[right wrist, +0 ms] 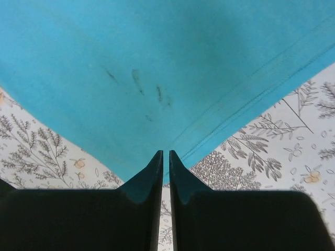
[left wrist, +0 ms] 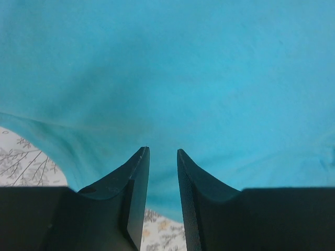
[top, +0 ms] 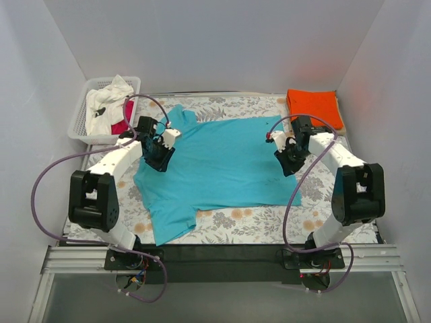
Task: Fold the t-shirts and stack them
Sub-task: Flatten the tshirt out
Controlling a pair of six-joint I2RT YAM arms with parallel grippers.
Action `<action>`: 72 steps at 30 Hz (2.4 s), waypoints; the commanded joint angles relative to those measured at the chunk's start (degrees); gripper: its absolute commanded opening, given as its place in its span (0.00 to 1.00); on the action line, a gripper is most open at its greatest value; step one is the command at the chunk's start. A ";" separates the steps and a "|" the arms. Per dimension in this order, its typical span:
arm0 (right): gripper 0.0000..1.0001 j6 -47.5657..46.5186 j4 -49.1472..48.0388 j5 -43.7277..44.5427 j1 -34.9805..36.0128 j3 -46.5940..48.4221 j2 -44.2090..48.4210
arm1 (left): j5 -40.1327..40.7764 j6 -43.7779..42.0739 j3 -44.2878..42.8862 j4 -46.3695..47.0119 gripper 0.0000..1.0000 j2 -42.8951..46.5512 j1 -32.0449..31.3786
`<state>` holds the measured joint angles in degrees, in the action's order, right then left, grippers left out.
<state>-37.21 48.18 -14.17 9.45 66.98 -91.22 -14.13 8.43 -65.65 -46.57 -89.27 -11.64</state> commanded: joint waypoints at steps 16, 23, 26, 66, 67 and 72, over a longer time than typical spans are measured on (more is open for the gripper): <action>0.13 -3.74 -0.29 0.47 0.04 -12.59 2.62 | -6.42 11.08 -6.39 5.70 0.29 -5.56 6.45; 0.39 2.13 -1.24 -3.85 -0.22 9.98 -2.53 | -4.77 20.66 -26.33 9.29 0.42 -17.05 8.03; 0.49 5.47 -5.72 -0.95 -0.49 20.27 -9.64 | -2.58 24.70 -32.06 12.72 0.47 -22.86 8.47; 0.26 25.61 -26.83 12.07 -4.36 54.93 -52.13 | 3.49 33.15 -37.71 20.73 0.53 -36.93 9.88; 0.21 25.44 -26.83 12.06 -4.27 54.84 -52.13 | 4.37 33.32 -38.50 20.55 0.53 -38.15 9.88; 0.01 24.64 -26.83 11.54 -4.36 54.49 -51.69 | 5.42 33.06 -39.82 20.29 0.51 -40.62 9.88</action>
<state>-12.38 22.20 -2.09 5.52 120.38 -142.06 -10.74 41.39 -103.50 -25.67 -129.88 -2.09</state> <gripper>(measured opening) 0.025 0.516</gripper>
